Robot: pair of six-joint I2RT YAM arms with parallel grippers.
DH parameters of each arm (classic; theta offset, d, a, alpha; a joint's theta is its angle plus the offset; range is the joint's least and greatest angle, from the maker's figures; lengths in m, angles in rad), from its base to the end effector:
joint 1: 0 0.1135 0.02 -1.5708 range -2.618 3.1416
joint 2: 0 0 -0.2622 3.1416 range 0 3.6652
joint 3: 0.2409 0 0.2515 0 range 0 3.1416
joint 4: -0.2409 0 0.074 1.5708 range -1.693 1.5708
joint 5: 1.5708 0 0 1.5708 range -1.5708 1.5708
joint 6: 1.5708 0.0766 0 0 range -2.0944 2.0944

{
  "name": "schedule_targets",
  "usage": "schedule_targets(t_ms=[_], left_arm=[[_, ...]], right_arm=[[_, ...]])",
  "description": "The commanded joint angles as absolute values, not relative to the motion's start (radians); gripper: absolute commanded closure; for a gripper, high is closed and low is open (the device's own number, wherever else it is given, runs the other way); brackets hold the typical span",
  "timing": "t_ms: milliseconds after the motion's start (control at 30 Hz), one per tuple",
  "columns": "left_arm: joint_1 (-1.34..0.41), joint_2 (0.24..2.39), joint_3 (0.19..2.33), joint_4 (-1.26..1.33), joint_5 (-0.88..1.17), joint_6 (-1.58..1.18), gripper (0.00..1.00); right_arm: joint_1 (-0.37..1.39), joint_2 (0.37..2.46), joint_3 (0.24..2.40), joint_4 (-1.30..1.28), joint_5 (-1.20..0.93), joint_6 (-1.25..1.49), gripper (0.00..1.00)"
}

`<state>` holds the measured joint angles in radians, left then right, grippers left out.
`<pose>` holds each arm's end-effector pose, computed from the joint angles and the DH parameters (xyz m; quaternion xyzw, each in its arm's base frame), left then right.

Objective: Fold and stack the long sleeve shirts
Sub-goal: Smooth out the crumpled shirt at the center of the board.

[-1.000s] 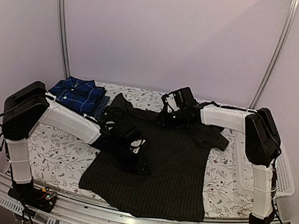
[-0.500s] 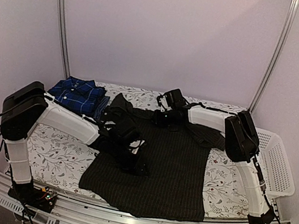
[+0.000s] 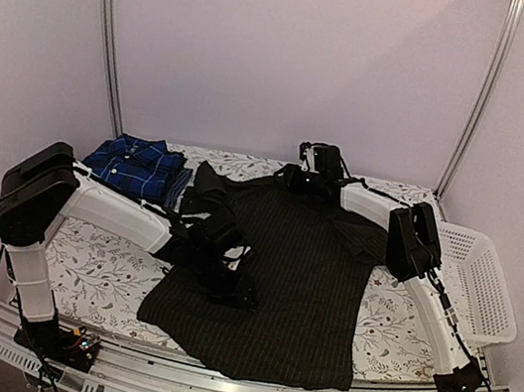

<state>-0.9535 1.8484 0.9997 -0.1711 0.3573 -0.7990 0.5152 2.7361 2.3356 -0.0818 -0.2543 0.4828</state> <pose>0.1950 -0.3210 0.0978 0.1213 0.9404 -0.3151 0.0399 0.5478 0.3323 0.1083 -0.0794 0.8474 0.3410 0.3991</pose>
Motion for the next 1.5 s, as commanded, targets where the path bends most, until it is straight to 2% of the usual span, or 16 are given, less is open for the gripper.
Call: schedule_targets(t_ms=[0, 133, 200, 333, 567, 700, 767, 900, 1000, 1167, 1467], left_arm=[[-0.97, 1.83, 0.974, -0.256, 0.33, -0.808, 0.49], [-0.969, 1.83, 0.973, -0.253, 0.331, -0.808, 0.48], [-0.969, 1.83, 0.971, -0.251, 0.329, -0.809, 0.49], [-0.97, 1.829, 0.972, -0.247, 0.325, -0.81, 0.49], [-0.969, 1.831, 0.976, -0.242, 0.329, -0.803, 0.49], [-0.968, 1.829, 0.982, -0.251, 0.326, -0.796, 0.48], [-0.968, 1.827, 0.98, -0.249, 0.325, -0.795, 0.48], [-0.967, 1.83, 0.983, -0.25, 0.327, -0.796, 0.49], [-0.967, 1.83, 0.982, -0.252, 0.326, -0.794, 0.48], [-0.965, 1.832, 0.981, -0.255, 0.323, -0.796, 0.48], [-0.95, 1.821, 0.993, -0.283, 0.311, -0.779, 0.48]], right_arm=[[0.499, 2.736, 2.369, 0.087, -0.332, 0.525, 0.38], [0.496, 2.68, 2.368, 0.072, -0.336, 0.435, 0.2], [0.489, 2.654, 2.368, 0.048, -0.334, 0.402, 0.14], [0.479, 2.589, 2.35, -0.054, -0.338, 0.362, 0.11], [0.483, 2.36, 2.02, -0.088, -0.32, 0.26, 0.1], [0.487, 2.298, 1.896, -0.161, -0.378, 0.234, 0.21], [0.496, 2.27, 1.813, -0.16, -0.387, 0.231, 0.32], [0.502, 2.24, 1.713, -0.152, -0.378, 0.228, 0.63], [0.5, 2.26, 1.719, -0.175, -0.345, 0.234, 0.76], [0.463, 2.344, 1.801, -0.199, -0.294, 0.275, 0.78], [0.384, 2.614, 2.179, -0.322, -0.246, 0.288, 0.75]])
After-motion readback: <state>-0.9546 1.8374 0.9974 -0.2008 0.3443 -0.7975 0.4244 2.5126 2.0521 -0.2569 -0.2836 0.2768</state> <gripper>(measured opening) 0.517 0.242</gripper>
